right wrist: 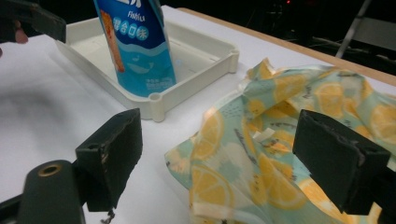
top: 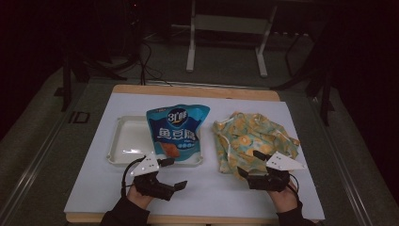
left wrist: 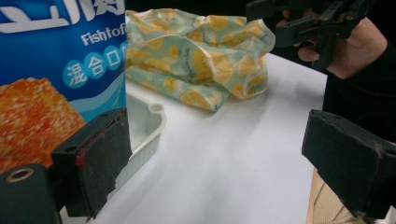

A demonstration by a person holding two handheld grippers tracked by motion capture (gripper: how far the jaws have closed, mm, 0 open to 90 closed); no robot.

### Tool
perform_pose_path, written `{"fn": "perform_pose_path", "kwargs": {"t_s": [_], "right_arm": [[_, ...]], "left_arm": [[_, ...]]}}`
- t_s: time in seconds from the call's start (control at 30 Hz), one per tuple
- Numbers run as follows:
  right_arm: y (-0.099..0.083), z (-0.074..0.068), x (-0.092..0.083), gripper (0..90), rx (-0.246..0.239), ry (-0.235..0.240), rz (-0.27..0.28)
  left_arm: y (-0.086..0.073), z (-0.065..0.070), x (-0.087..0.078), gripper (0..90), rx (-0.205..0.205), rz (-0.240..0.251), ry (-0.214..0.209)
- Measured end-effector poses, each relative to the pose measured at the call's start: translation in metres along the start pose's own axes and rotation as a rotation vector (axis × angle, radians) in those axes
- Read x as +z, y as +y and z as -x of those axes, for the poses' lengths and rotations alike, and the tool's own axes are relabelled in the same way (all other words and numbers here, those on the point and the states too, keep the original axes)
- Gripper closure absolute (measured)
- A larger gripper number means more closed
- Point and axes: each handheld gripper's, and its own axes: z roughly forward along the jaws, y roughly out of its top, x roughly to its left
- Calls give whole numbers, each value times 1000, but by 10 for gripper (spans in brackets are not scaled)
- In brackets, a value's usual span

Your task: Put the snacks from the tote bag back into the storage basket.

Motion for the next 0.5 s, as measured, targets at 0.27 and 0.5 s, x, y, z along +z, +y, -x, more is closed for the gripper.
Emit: {"fn": "perform_pose_path", "kwargs": {"t_s": [0.27, 0.5], "right_arm": [[-9, 8, -14, 157, 16, -44, -2], [-21, 10, -29, 156, 36, -78, 10]], "left_arm": [[3, 0, 11, 89, 21, -8, -6], [2, 0, 19, 89, 18, -12, -22]]}}
